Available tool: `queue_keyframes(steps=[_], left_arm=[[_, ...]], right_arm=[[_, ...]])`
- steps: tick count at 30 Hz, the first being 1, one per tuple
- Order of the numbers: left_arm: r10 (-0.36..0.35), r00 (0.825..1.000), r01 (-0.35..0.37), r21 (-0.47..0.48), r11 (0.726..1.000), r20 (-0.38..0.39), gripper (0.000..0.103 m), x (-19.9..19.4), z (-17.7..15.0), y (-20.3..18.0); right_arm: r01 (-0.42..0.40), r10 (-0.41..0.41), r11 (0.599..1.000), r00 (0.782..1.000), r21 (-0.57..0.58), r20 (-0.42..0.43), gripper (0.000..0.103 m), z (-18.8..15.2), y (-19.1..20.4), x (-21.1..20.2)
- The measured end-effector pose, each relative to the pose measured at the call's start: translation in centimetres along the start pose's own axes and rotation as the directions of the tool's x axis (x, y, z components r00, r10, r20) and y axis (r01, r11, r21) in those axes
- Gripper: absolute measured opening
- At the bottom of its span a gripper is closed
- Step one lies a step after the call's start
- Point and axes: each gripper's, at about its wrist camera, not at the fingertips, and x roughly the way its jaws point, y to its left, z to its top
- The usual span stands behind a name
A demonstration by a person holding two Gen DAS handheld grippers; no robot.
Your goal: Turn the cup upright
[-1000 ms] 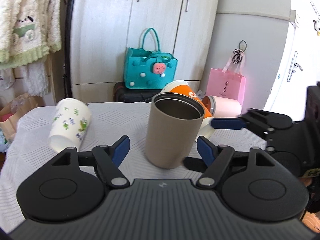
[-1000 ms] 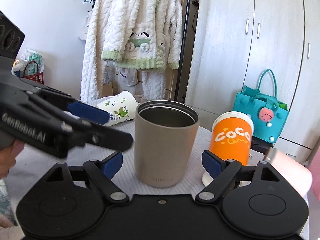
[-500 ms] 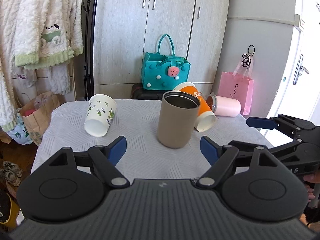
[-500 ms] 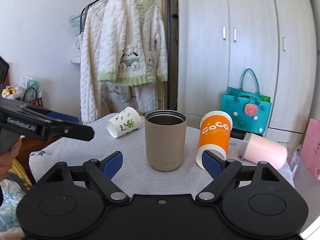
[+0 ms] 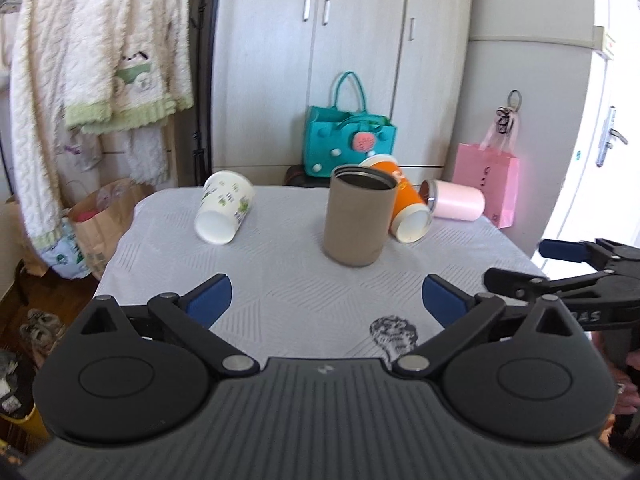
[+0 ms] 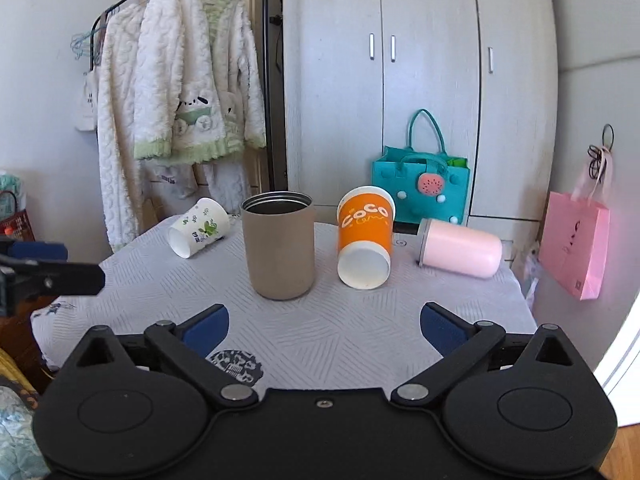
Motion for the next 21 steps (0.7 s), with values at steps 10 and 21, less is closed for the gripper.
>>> queue_keyframes(steps=[10, 21], left_arm=[[0.056, 0.998, -0.058, -0.077, 0.995, -0.028, 0.103, 0.3, -2.2, 0.1], [0.083, 0.997, -0.083, -0.08, 0.993, -0.01, 0.103, 0.3, -3.6, -0.1]], right_arm=[[0.06, -0.06, 0.998, 0.998, 0.025, 0.026, 0.103, -1.7, 1.0, -1.8], [0.144, -0.145, 0.989, 0.988, 0.034, 0.043, 0.103, -3.2, 2.3, -2.7]])
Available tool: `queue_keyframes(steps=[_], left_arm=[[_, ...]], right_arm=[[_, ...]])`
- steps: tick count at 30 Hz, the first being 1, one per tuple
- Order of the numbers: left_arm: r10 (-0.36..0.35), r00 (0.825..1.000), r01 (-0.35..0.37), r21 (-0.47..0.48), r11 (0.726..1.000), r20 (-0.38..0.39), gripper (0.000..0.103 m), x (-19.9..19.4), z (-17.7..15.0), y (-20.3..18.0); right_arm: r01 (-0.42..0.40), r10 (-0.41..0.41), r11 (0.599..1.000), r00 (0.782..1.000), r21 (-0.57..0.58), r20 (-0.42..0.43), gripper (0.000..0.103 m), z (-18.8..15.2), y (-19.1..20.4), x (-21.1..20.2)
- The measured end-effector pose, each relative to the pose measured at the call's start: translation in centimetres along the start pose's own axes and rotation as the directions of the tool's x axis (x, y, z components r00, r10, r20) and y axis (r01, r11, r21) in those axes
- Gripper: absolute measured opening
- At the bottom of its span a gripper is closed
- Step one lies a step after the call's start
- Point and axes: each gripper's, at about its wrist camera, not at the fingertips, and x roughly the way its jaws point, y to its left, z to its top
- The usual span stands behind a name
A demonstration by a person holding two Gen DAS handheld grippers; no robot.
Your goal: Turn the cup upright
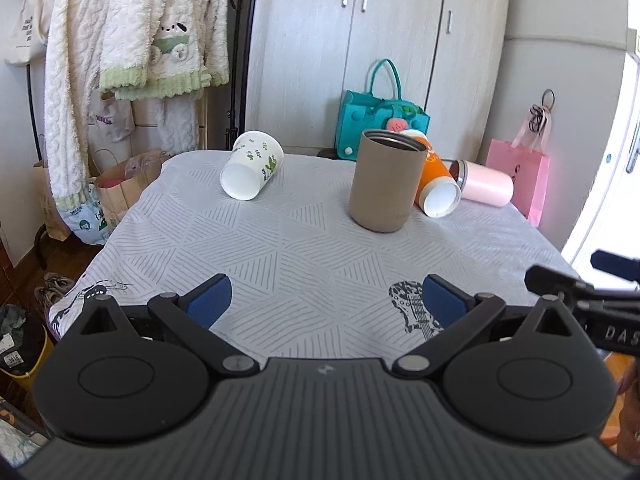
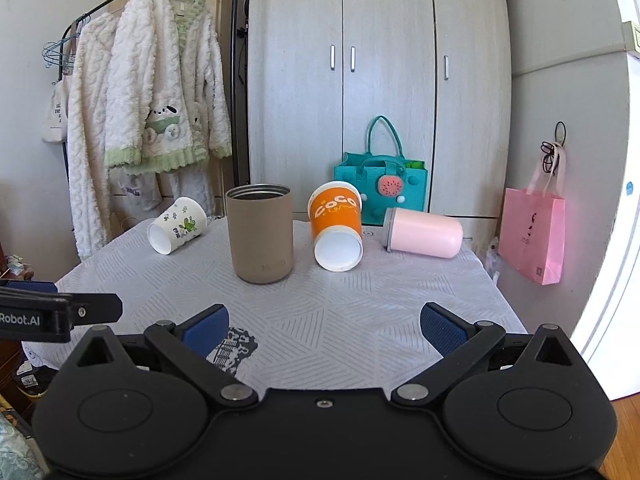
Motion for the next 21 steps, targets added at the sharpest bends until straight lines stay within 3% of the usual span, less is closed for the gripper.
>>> queue_keyframes(steps=[7, 12, 21], left_arm=[[0.049, 0.998, -0.05, 0.037, 0.998, 0.034, 0.103, -0.78, -0.08, -0.09], [0.028, 0.999, -0.029, 0.044, 0.999, 0.028, 0.103, -0.97, -0.22, 0.01], [0.057, 0.998, -0.057, 0.046, 0.997, 0.013, 0.103, -0.52, -0.6, 0.03]], right_arm=[[0.021, -0.021, 1.0, 1.0, 0.007, -0.004, 0.103, -0.26, 0.34, -0.38], [0.039, -0.039, 0.999, 0.999, 0.017, -0.013, 0.103, -0.42, 0.48, -0.28], [0.073, -0.073, 0.997, 0.997, 0.026, -0.015, 0.103, -0.59, -0.21, -0.56]])
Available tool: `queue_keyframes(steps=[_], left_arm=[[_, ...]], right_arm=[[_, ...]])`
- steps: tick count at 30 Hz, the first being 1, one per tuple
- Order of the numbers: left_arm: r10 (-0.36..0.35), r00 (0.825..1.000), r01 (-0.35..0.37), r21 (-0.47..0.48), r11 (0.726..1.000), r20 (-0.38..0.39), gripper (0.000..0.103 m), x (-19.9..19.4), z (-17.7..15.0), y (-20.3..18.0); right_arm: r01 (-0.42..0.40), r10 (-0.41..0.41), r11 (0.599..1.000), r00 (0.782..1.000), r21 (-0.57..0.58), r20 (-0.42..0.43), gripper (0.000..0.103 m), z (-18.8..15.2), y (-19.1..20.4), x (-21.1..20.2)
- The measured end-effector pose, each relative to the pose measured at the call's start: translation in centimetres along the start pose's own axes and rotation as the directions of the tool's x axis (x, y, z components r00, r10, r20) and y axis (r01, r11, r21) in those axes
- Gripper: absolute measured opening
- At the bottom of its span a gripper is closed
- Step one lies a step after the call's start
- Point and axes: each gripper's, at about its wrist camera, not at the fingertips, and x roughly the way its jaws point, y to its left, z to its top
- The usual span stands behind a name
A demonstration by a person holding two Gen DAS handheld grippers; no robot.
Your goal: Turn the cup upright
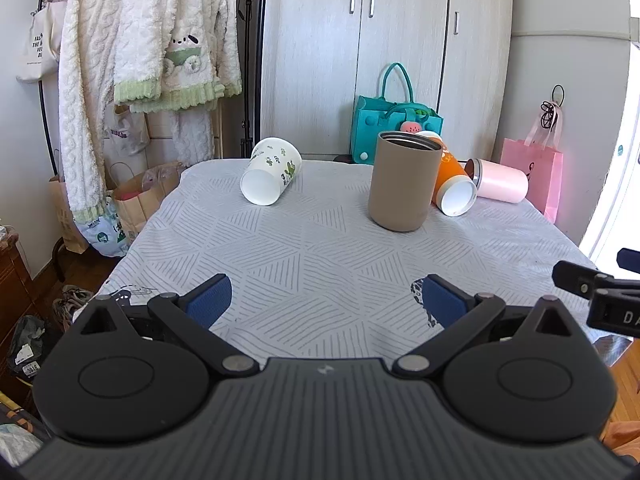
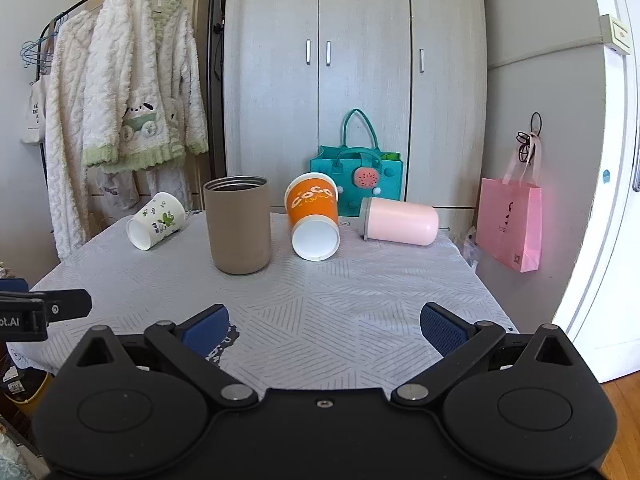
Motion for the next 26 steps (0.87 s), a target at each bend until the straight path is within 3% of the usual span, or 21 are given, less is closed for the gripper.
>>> queue_keyframes(steps=[17, 26], left_arm=[[0.032, 0.999, -0.032, 0.016, 0.999, -0.011, 0.103, -0.2, 0.11, 0.01], [0.044, 0.999, -0.045, 0.027, 0.999, 0.021, 0.103, -0.59, 0.01, 0.09]], right_arm=[[0.046, -0.046, 0.999, 0.999, -0.014, 0.021, 0.103, -0.16, 0.0, -0.81], [0.056, -0.056, 0.998, 0.998, -0.025, 0.016, 0.103, -0.42, 0.16, -0.66]])
